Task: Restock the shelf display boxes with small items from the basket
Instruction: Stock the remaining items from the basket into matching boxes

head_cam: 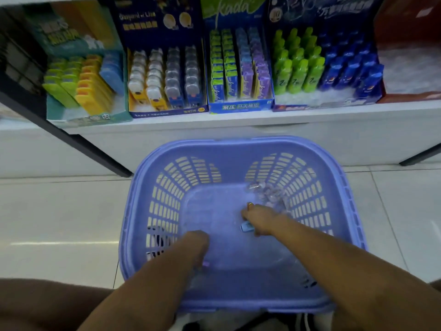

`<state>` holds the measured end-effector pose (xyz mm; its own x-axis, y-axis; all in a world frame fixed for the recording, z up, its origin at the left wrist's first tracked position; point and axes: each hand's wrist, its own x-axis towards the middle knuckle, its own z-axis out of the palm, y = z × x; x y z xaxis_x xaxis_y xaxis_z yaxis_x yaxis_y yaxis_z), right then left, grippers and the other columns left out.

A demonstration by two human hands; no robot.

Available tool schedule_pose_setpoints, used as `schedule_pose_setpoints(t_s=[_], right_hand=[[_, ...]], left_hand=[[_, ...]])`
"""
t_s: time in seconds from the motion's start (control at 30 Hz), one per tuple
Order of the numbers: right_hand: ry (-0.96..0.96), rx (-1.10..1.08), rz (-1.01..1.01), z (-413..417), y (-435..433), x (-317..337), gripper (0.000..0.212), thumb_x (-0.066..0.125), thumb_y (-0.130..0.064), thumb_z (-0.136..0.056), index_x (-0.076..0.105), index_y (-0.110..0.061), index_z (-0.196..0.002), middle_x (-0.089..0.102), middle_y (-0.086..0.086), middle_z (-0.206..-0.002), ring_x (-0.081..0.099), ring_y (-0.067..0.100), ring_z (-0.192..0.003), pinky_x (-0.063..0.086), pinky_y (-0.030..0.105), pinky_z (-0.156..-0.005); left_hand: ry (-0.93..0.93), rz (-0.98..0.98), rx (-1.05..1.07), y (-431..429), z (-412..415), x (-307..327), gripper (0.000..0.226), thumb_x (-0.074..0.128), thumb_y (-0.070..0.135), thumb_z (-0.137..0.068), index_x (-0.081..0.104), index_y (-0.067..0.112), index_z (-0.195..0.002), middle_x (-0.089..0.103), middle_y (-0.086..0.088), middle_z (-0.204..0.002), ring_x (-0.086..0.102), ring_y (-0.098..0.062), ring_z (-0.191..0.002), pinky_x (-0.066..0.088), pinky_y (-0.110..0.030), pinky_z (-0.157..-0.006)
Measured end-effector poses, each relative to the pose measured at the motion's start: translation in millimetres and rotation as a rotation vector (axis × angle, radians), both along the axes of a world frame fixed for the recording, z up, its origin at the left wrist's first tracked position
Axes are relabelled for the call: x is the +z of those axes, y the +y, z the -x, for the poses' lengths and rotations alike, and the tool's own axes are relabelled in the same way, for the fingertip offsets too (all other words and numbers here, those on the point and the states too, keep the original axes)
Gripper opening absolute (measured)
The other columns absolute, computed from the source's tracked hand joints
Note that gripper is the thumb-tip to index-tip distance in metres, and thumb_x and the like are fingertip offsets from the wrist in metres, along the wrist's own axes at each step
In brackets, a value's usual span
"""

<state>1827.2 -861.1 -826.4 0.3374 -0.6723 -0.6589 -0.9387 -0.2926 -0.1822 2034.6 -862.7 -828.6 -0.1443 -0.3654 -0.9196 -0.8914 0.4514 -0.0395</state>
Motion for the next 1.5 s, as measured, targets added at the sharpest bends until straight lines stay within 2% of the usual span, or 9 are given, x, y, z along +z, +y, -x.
schedule_pose_setpoints(t_s=[0.33,0.53,0.67,0.8,0.9,1.0,1.2,1.33,1.5], right_hand=[[-0.042,-0.025,0.021,-1.0,-16.2,-6.2,0.029,0.057,-0.012,-0.085,0.051,-0.004,-0.113,0.052,0.018,-0.121,0.055,0.033,-0.111,0.045,0.036,-0.084],[-0.063,-0.432,-0.366,17.2,-56.1,51.0,0.020,0.068,-0.022,-0.083,0.056,-0.007,-0.087,0.065,0.015,-0.087,0.063,0.027,-0.066,0.053,0.032,-0.062],[-0.340,-0.684,-0.428,45.8,-66.8,110.8,0.018,0.066,-0.017,-0.086,0.055,-0.006,-0.079,0.056,0.010,-0.065,0.062,0.017,-0.047,0.053,0.024,-0.046],[-0.907,-0.974,-0.288,50.4,-61.2,161.8,0.012,0.057,-0.014,-0.092,0.056,-0.006,-0.083,0.057,0.015,-0.077,0.066,0.018,-0.060,0.057,0.022,-0.057],[-1.306,-1.098,-0.034,32.0,-52.6,187.4,0.006,0.058,-0.009,-0.090,0.056,-0.008,-0.096,0.060,0.011,-0.088,0.064,0.020,-0.073,0.059,0.027,-0.063],[-1.424,-1.014,0.308,16.1,-44.0,204.3,0.023,0.070,-0.006,-0.080,0.059,-0.017,-0.097,0.066,0.001,-0.095,0.066,0.016,-0.082,0.059,0.028,-0.068],[-1.328,-1.036,0.762,17.9,-41.5,227.1,0.028,0.079,-0.024,-0.072,0.057,-0.027,-0.090,0.071,-0.004,-0.090,0.069,0.013,-0.083,0.057,0.030,-0.073],[-1.574,-1.296,0.561,26.5,-49.4,233.8,0.025,0.076,-0.010,-0.076,0.054,-0.011,-0.087,0.070,0.015,-0.083,0.068,0.020,-0.067,0.056,0.026,-0.062],[-1.784,-1.470,0.288,36.0,-52.6,230.9,0.018,0.073,-0.011,-0.079,0.057,-0.007,-0.086,0.068,0.012,-0.073,0.068,0.018,-0.067,0.055,0.019,-0.062]], left_hand=[[0.124,-0.047,0.045,-11.0,4.0,-10.2,0.030,0.078,0.017,-0.067,0.070,0.000,-0.090,0.070,-0.017,-0.095,0.068,-0.028,-0.090,0.050,-0.029,-0.072],[0.583,-0.176,0.822,-46.1,24.0,30.2,0.023,0.063,0.003,-0.084,0.057,0.010,-0.063,0.056,-0.001,-0.048,0.053,-0.008,-0.046,0.046,-0.018,-0.050],[0.985,-0.318,1.228,-72.5,44.5,86.4,0.014,0.055,-0.002,-0.090,0.060,0.011,-0.089,0.068,-0.002,-0.069,0.066,-0.011,-0.061,0.058,-0.023,-0.064],[1.268,-0.245,1.342,-89.5,64.9,138.5,0.029,0.051,0.001,-0.092,0.060,0.013,-0.116,0.067,-0.002,-0.079,0.065,-0.011,-0.068,0.057,-0.023,-0.063],[1.397,-0.195,1.507,-96.1,78.6,170.8,0.014,0.048,0.003,-0.093,0.060,0.008,-0.098,0.067,-0.001,-0.064,0.063,-0.009,-0.061,0.057,-0.019,-0.059],[1.527,-0.243,1.734,-101.4,84.4,196.3,0.017,0.050,0.005,-0.093,0.060,0.003,-0.080,0.065,-0.002,-0.055,0.063,-0.008,-0.053,0.055,-0.018,-0.054],[1.566,-0.169,1.564,-98.9,91.3,230.2,0.019,0.063,0.021,-0.088,0.061,0.008,-0.075,0.060,0.001,-0.052,0.058,-0.006,-0.046,0.052,-0.017,-0.050],[1.565,0.175,1.265,-95.3,97.0,237.9,0.020,0.066,0.026,-0.086,0.064,0.007,-0.083,0.065,-0.004,-0.074,0.066,-0.010,-0.060,0.054,-0.019,-0.059],[1.633,0.340,0.988,-99.9,100.0,251.6,0.011,0.069,0.010,-0.084,0.069,0.009,-0.094,0.069,-0.009,-0.080,0.071,-0.017,-0.070,0.056,-0.021,-0.067]])
